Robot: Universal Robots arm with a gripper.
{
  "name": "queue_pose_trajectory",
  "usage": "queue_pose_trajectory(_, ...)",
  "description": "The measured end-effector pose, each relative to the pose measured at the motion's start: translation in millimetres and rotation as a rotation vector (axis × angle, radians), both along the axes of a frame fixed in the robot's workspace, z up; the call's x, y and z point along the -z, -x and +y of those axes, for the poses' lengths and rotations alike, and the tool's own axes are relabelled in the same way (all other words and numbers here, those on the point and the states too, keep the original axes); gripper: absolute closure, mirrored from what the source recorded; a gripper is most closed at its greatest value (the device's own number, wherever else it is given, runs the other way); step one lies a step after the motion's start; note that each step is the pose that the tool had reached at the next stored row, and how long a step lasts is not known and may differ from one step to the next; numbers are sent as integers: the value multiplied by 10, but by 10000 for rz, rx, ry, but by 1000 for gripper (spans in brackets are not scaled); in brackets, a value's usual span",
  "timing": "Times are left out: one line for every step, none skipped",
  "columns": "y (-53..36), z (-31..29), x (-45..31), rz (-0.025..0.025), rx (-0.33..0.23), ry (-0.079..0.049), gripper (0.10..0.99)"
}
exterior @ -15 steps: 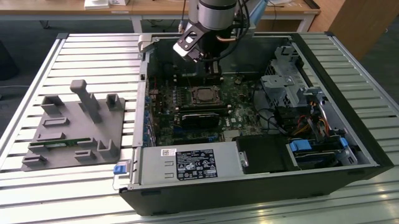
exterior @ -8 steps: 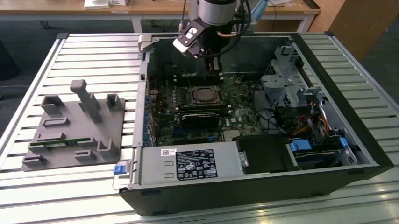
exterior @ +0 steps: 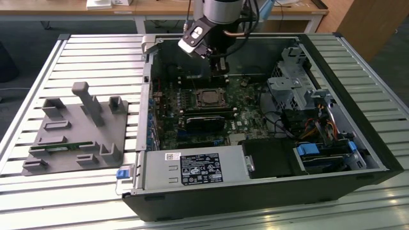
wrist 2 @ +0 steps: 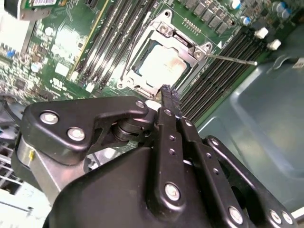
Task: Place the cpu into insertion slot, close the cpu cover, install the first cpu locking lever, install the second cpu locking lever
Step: 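Install the first cpu locking lever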
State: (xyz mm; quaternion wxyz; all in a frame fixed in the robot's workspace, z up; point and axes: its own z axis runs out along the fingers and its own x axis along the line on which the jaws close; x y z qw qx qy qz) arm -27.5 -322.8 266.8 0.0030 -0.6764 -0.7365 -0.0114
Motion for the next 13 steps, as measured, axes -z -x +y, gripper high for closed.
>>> queue_pose_trajectory(0,0,0,0,-179,0,973)
queue_pose_trajectory(0,0,0,0,-360,0,973)
queue_pose_trajectory(0,0,0,0,-556,0,973)
queue_pose_trajectory(0,0,0,0,-736,0,973)
queue_pose_trajectory(0,0,1,0,-916,0,973)
queue_pose_trajectory(0,0,1,0,-1092,0,973)
queue_pose_trajectory(0,0,1,0,-1239,0,973)
queue_pose_trajectory(0,0,1,0,-1352,0,973)
queue_pose_trajectory(0,0,1,0,-1452,0,973)
queue_pose_trajectory(0,0,1,0,-1543,0,973)
queue_pose_trajectory(0,0,1,0,-1647,0,973)
queue_pose_trajectory(0,0,1,0,-1754,0,973)
queue_pose_trajectory(0,0,0,0,-1867,1,973)
